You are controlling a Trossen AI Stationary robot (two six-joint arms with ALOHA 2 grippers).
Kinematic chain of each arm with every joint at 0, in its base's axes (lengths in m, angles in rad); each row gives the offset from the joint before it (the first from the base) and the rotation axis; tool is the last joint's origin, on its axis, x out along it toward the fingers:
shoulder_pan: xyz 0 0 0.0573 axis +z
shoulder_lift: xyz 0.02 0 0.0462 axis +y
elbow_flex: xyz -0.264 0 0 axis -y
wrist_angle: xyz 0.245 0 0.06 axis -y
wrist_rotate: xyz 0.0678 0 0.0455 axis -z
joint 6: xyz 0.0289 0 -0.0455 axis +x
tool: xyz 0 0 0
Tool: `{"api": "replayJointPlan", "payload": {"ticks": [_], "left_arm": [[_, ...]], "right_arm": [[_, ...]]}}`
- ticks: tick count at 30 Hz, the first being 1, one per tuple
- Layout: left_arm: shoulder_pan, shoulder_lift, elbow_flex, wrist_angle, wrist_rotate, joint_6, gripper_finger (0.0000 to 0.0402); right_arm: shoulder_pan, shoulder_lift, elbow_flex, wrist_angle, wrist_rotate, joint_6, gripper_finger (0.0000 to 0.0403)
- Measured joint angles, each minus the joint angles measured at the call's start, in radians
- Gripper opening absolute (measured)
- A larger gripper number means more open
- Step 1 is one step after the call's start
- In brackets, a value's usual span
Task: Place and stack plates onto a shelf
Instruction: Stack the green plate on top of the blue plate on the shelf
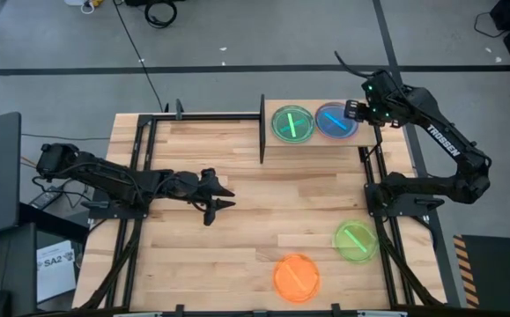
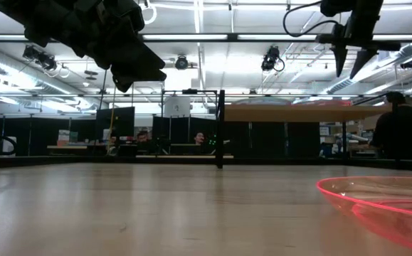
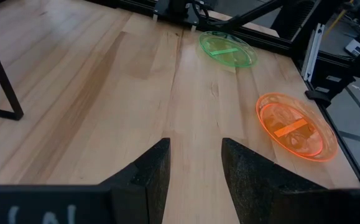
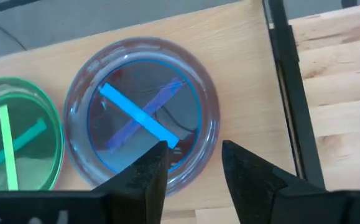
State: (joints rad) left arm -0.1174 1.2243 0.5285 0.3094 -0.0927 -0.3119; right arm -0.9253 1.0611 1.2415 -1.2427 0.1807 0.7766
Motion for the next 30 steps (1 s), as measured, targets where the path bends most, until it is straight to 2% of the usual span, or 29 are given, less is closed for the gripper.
{"api": "replayJointPlan", "payload": {"ticks": [3,12,23,30], "left_arm": [[0.000,0.000,0.000,0.000,0.000,0.000,0.0151],[0.000,0.000,0.000,0.000,0.000,0.000,0.0151],[0.000,0.000,0.000,0.000,0.000,0.000,0.0151],[0.000,0.000,0.000,0.000,0.000,0.000,0.0151]], "right_arm": [[0.000,0.000,0.000,-0.001,-0.041,-0.050,0.0160],[0.039,0.000,0.000,-0.035,-0.258,-0.131,0.0158],[0.322,0.000,0.000,-0.077,-0.250,-0.095,0.0159],[0.564,0.000,0.000,-0.029,-0.166,-0.011,0.0160]]}}
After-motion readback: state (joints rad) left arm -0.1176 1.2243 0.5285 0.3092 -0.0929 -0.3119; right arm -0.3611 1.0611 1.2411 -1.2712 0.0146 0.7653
